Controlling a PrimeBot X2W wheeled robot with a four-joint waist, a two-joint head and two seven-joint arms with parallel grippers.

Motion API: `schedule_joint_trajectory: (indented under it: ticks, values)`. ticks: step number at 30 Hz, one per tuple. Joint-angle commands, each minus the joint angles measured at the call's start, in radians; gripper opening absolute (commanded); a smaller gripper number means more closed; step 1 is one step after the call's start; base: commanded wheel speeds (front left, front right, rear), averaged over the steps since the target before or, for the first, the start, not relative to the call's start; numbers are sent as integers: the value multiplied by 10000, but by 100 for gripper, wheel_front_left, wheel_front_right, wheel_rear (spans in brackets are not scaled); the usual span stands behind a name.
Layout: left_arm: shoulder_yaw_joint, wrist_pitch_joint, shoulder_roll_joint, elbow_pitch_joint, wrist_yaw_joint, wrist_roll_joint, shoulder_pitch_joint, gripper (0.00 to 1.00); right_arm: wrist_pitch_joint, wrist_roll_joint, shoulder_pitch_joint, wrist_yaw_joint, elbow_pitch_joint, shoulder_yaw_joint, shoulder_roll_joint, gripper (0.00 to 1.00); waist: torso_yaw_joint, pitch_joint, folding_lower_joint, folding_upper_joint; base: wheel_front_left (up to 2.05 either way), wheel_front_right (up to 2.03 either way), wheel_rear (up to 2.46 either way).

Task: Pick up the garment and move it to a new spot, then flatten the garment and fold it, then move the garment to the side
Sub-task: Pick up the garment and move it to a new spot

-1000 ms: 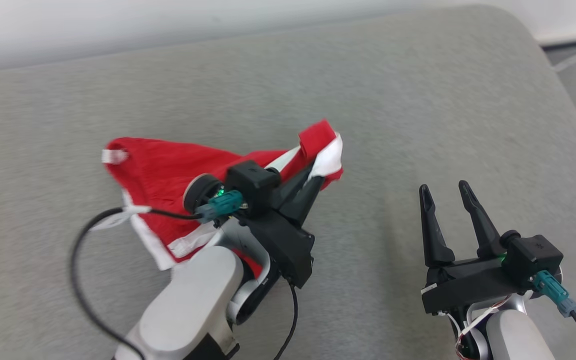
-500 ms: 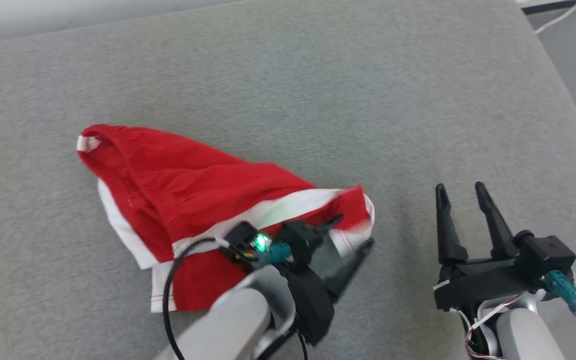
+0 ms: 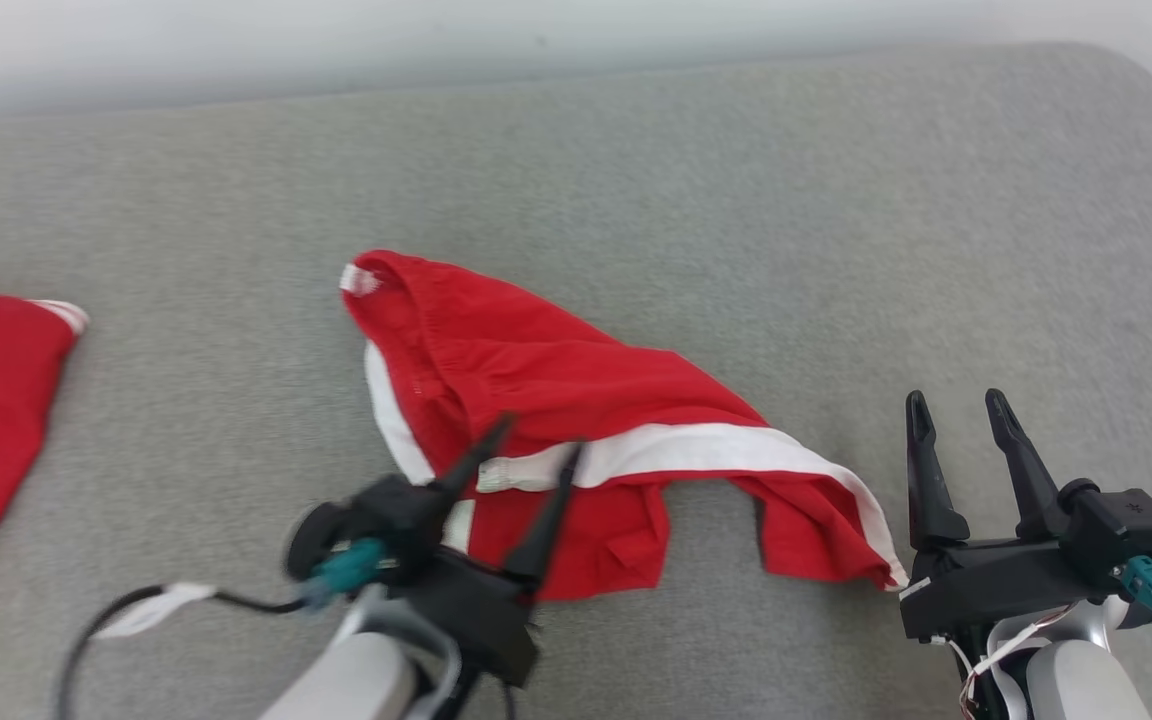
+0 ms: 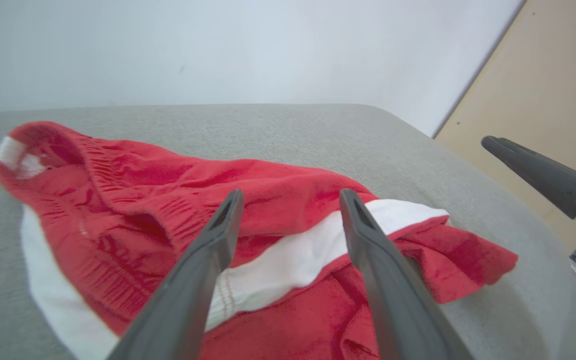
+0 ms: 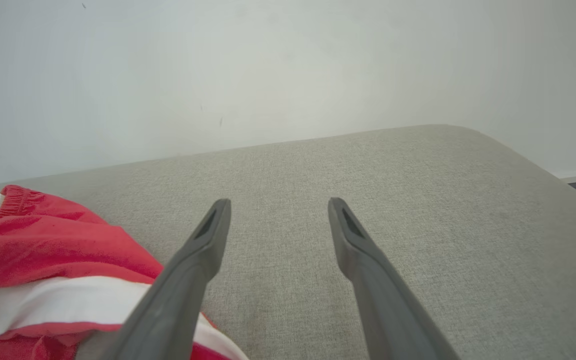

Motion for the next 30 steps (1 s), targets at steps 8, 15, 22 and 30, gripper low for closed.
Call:
schedule_joint_trajectory:
  ticks: [8, 15, 22, 30]
  values:
    - [2070, -1160, 979, -785, 1254, -502, 1330, 100, 340, -137, 531, 4, -395, 4, -63, 100, 1097, -1044, 1, -1, 0, 0, 0]
    - [3788, -1424, 1408, -1418, 1878, -163, 2344, 100, 490, -226, 1014, 4, -568, 92, -40, 100, 1192, -1514, 1, -1, 0, 0, 0]
    - [5347, -1416, 1042, -2592, 1422, 1134, 3511, 100, 572, -410, 1572, 4, -715, 125, -39, 100, 1095, -1859, 1, -1, 0, 0, 0]
    - [5214, -1419, 774, -1764, 809, 2191, 4499, 100, 831, -735, 2325, 4, -979, 158, -27, 100, 951, -2288, 1, -1, 0, 0, 0]
